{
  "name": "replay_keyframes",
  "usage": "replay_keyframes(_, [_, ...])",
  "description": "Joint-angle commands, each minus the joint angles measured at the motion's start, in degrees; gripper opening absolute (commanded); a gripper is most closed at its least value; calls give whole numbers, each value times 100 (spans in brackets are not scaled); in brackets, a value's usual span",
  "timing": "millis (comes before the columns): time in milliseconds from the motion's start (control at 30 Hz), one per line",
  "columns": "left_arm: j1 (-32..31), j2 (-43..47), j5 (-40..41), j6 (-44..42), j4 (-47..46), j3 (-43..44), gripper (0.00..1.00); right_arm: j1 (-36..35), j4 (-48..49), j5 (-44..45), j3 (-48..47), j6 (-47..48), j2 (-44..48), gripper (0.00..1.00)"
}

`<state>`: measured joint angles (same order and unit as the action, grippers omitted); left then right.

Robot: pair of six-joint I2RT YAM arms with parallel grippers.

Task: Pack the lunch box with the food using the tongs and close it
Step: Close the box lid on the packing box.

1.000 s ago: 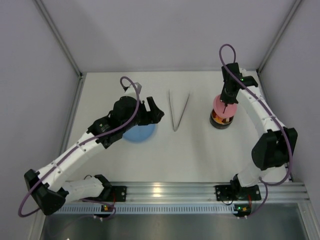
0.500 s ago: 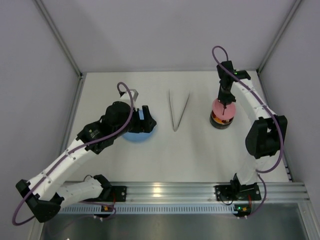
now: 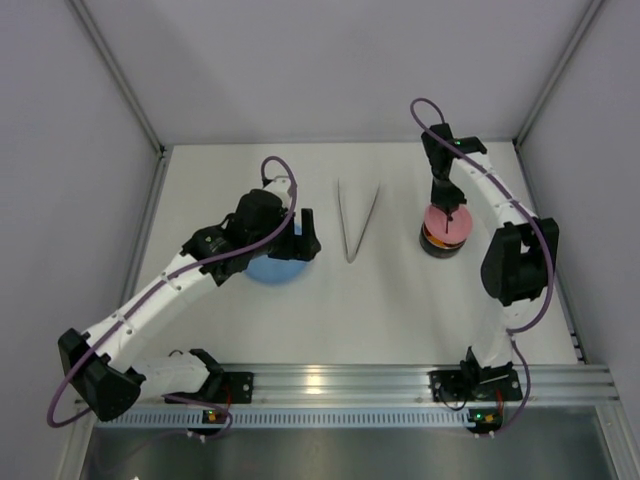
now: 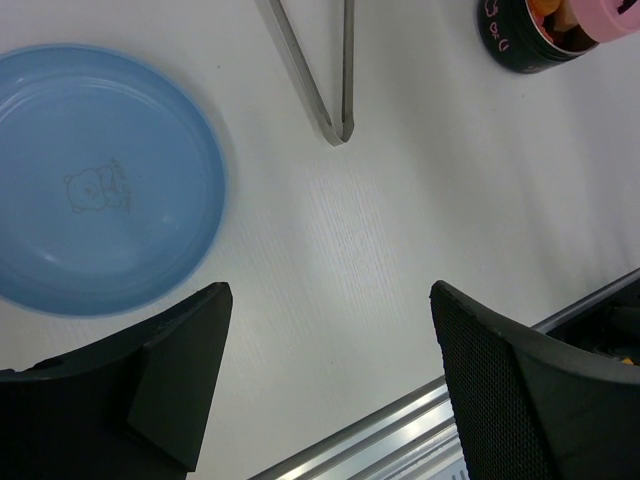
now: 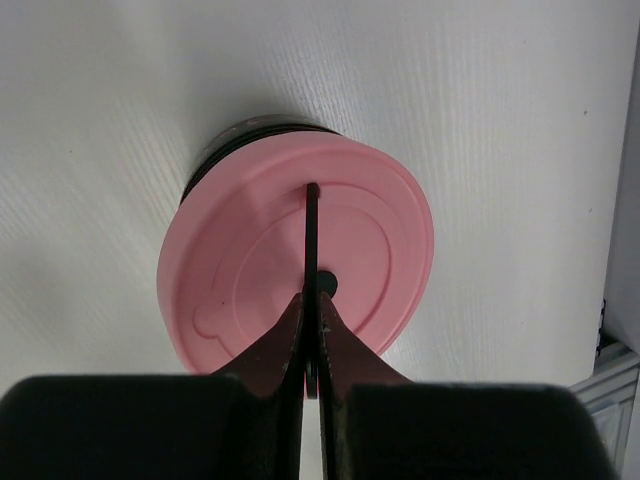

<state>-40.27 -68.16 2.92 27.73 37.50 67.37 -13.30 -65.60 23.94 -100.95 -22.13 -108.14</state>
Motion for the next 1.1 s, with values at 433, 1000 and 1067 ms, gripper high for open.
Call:
replay_keyframes(433, [72,-66,-257,-276,-15,293,85,-261,188,233,313,-116,-339,0])
replay_keyframes(1000, [90,-110,-432,-329,56,320,85,-305,268,181,-117,-160,-673,0])
replay_keyframes(1067, [98,-118,-432,-338,65,320,85,-305,119,207,-267,-125,-770,0])
